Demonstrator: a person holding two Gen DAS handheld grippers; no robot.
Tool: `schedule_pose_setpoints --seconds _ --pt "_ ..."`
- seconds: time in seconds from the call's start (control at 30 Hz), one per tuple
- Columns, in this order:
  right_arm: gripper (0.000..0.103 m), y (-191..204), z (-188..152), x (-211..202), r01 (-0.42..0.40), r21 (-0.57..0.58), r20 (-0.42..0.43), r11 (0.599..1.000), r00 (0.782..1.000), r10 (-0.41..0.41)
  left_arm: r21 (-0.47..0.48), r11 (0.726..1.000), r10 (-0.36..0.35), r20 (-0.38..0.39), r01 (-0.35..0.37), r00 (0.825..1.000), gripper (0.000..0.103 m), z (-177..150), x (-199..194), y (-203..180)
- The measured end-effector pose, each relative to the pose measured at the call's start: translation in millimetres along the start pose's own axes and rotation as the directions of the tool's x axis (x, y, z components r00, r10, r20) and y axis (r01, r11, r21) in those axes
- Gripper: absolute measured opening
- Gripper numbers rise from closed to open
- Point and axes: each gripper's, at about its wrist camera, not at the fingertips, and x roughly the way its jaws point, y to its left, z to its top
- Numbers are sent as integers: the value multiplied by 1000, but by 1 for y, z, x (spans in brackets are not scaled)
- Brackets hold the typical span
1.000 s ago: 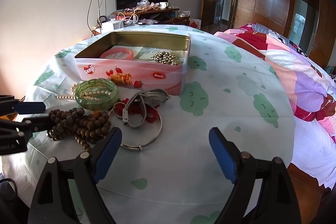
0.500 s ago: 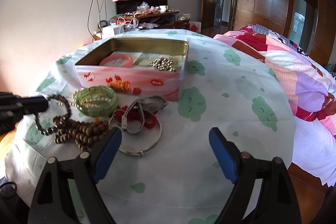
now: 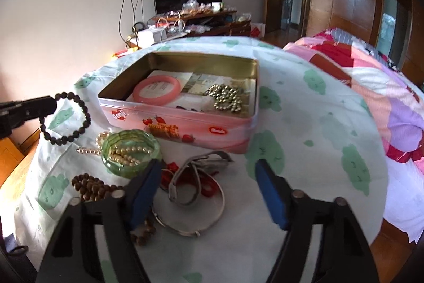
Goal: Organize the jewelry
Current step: 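Grasp the black bead bracelet with the left gripper, then grasp the silver bangle with the right gripper while the left holds the black beads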
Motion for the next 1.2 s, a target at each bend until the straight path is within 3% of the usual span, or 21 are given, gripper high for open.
schedule_pose_setpoints --seconds 0.13,0.2,0.33,0.37,0.4,0.43,0.8,0.83,1.03,1.2 --pt "61 -1 5 11 -24 18 -37 1000 999 25 2 1000 -11 -17 11 1000 8 -4 5 0" --pt "49 0 4 18 -21 14 -63 1000 998 22 6 1000 -13 -17 13 1000 8 -4 5 0" --pt "45 2 2 7 -33 2 -31 999 999 33 -1 1000 -12 -10 12 1000 8 -2 3 3" --pt "39 3 2 5 -29 -7 -23 1000 999 28 -1 1000 -11 -6 11 1000 8 -1 2 3" --pt "20 6 1 -1 -13 -24 -4 1000 1000 13 0 1000 -12 -5 12 1000 8 -1 1 2" --pt "17 8 2 -7 3 -41 18 999 1000 -2 1 1000 -14 -4 14 1000 8 0 0 2" --pt "15 9 4 -13 -28 -63 24 998 999 30 19 1000 -22 4 22 1000 8 3 -3 -2" --pt "0 9 4 -15 -28 -67 30 997 999 30 20 1000 -21 8 21 1000 8 5 -4 -2" --pt "0 11 16 -33 -16 -87 76 996 997 22 34 999 -20 34 19 999 8 14 -10 -5" --pt "5 4 19 -28 -16 -49 55 999 998 19 33 999 -19 27 18 999 8 12 -8 -5"
